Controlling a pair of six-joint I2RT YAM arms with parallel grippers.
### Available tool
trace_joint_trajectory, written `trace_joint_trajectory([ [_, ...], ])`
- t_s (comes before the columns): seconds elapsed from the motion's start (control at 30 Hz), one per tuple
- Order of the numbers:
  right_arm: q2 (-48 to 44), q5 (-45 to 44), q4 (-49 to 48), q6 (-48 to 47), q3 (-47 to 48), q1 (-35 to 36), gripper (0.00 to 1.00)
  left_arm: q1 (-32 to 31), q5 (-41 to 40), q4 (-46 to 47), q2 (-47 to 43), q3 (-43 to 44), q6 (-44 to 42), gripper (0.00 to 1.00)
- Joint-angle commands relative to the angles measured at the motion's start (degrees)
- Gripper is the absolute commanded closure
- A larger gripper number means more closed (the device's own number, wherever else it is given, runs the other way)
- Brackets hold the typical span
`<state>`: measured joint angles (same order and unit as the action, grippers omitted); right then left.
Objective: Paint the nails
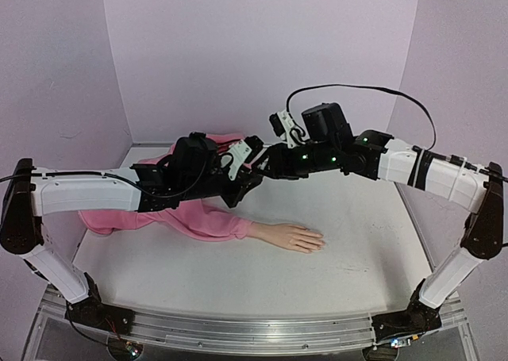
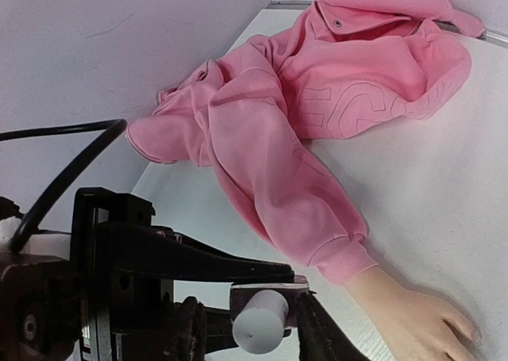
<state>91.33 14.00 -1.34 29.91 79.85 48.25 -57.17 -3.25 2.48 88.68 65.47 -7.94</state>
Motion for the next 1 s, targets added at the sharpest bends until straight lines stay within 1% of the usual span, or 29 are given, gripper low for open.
trace_joint_trajectory([
  [0.0, 0.67, -1.67, -0.66, 0.64, 2.24, 0.18, 0.68, -0.38, -0.45, 2.72, -0.06, 3.52, 0.95, 1.0],
  [0.07, 0.69, -1.89, -0.8, 0.24, 1.8, 0.16, 0.78, -0.4, 0.35, 2.67, -0.15, 3.52, 1.58, 1.0],
  [0.13, 0.41, -1.59, -1.11, -1.42, 1.37, 0.17, 0.93, -0.4, 2.19, 2.59, -0.48, 3.37, 2.17, 1.0],
  [0.17, 0.12, -0.97, -1.12, -3.16, 1.17, 0.17, 1.0, -0.4, 4.55, 2.43, -0.82, 3.26, 2.22, 1.0],
  [0.23, -0.8, 2.63, -1.32, -8.93, 0.12, -0.35, 1.0, 0.04, 11.47, 2.19, -1.98, 2.78, 2.23, 1.0],
  [0.27, -1.35, 7.56, -1.38, -12.8, -0.59, -0.94, 1.0, 0.75, 17.21, 2.06, -2.67, 2.45, 2.3, 1.0],
  [0.3, -1.79, 15.29, -1.3, -17.01, -1.39, -1.6, 1.0, 2.03, 24.68, 2.09, -3.51, 2.29, 2.76, 1.0],
  [0.33, -2.3, 25.14, -0.89, -21.68, -2.1, -2.21, 1.0, 3.7, 39.2, 2.12, -4.1, 2.32, 3.37, 1.0],
  [0.37, -2.89, 35.55, 0.36, -25.94, -3.23, -2.34, 1.0, 5.54, 50.0, 2.12, -4.39, 2.89, 4.7, 1.0],
  [0.4, -3.51, 42.65, 1.22, -28.96, -3.97, -2.29, 1.0, 6.99, 59.09, 2.09, -4.09, 3.95, 6.35, 1.0],
  [0.43, -3.98, 46.96, 1.33, -29.39, -4.25, -2.31, 1.0, 7.98, 65.8, 2.12, -3.47, 5.34, 9.0, 1.0],
  [0.47, -4.0, 49.83, 2.46, -29.09, -4.08, -2.29, 1.0, 8.53, 69.32, 2.15, -2.78, 6.65, 11.25, 1.0],
  [0.5, -3.63, 52.92, 2.78, -28.35, -3.84, -2.24, 1.0, 8.76, 70.71, 2.17, -2.25, 7.59, 12.86, 1.0],
  [0.57, -3.31, 53.43, 3.0, -27.29, -3.82, -2.1, 1.0, 8.83, 69.54, 2.18, -2.32, 7.65, 13.5, 1.0],
  [0.6, -3.53, 52.35, 3.01, -27.24, -4.14, -2.03, 1.0, 8.83, 67.99, 2.18, -2.51, 7.2, 13.15, 1.0],
  [0.63, -3.98, 50.31, 3.12, -27.27, -4.45, -2.02, 0.98, 8.83, 65.78, 2.18, -2.61, 6.89, 13.01, 1.0],
  [0.67, -4.62, 47.51, 3.13, -27.21, -4.68, -2.03, 0.85, 8.83, 62.34, 2.18, -2.68, 6.6, 13.04, 1.0],
  [0.7, -5.56, 42.78, 3.13, -26.94, -4.77, -2.03, 0.64, 8.83, 58.16, 2.09, -2.93, 6.18, 13.04, 1.0],
  [0.8, -9.87, 24.98, 2.23, -25.01, -6.31, -2.18, 0.3, 8.4, 45.28, 2.05, -4.22, 4.13, 11.26, 1.0],
  [0.83, -11.26, 18.99, 1.08, -23.44, -7.3, -2.2, 0.22, 7.89, 39.8, 2.01, -4.8, 3.31, 10.07, 1.0],
  [0.87, -12.5, 12.85, -0.62, -21.7, -8.16, -2.27, 0.16, 6.94, 34.26, 1.91, -5.4, 2.57, 8.41, 1.0],
  [0.9, -13.25, 8.08, -1.54, -19.85, -8.77, -2.39, 0.12, 5.37, 25.34, 1.84, -5.9, 1.88, 5.15, 1.0],
  [0.97, -13.57, 2.06, -1.64, -16.13, -8.46, -2.54, 0.1, 2.38, 13.06, 1.79, -6.19, 1.21, 0.4, 1.0],
])
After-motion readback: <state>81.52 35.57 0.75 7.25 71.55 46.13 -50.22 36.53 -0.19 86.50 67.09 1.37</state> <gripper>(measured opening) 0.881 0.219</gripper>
